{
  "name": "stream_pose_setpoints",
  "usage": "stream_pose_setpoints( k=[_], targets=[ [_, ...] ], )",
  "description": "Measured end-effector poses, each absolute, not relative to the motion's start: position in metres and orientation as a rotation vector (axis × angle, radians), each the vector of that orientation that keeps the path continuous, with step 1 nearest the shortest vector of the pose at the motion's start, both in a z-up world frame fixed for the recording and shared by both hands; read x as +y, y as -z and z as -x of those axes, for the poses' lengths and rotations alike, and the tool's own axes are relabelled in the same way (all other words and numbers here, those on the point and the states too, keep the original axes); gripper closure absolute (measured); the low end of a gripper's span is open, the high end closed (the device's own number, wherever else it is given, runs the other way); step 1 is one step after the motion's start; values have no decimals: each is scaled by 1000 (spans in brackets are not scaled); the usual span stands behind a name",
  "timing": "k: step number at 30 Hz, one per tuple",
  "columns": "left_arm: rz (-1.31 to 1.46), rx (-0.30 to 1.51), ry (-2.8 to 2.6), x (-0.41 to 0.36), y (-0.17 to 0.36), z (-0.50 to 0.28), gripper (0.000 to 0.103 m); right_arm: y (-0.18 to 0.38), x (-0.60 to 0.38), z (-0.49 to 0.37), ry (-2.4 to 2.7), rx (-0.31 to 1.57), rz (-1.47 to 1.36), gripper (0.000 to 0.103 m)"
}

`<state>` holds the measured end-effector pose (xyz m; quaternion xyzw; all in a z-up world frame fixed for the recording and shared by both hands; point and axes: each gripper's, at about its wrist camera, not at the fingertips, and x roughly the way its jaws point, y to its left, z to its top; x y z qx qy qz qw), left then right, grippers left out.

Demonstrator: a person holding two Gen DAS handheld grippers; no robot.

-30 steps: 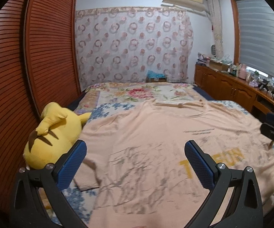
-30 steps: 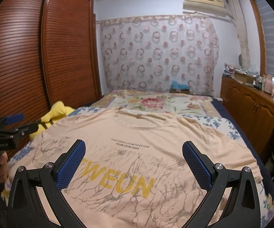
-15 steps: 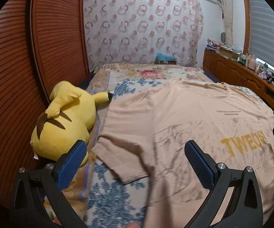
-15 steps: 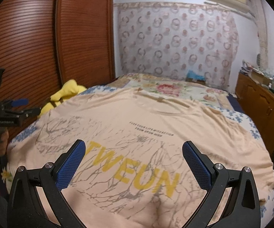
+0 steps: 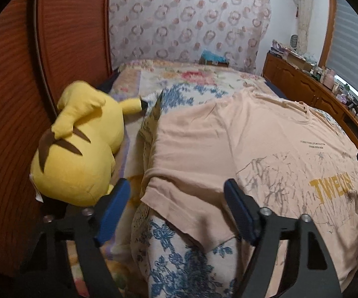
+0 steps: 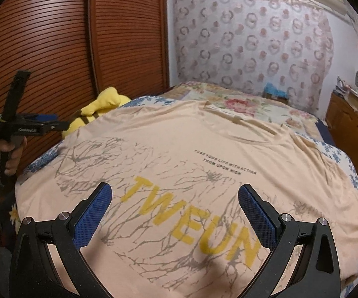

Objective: Fold small clothes
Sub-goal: 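Grasp the peach shirt's side edge with the left gripper and fold it inward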

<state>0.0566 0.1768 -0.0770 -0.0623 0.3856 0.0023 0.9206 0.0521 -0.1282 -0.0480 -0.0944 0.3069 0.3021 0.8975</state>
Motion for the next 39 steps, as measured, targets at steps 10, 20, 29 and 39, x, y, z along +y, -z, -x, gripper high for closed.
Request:
stream_pose_setpoints(
  k=[10,20,29,39],
  targets=[
    [172,894,20,188,104,-61,65,56,-100,-57,-705,690,273,0],
    [110,877,-6,188,96,-63,102,67,-88,-56,-736,729,308,0],
    [67,747,114,152,38,-53,103,60,-108,-56,-706,704,261,0],
    [-2,687,302,70,1,-69,103,50,-146,-60,-637,684,193,0]
  ],
)
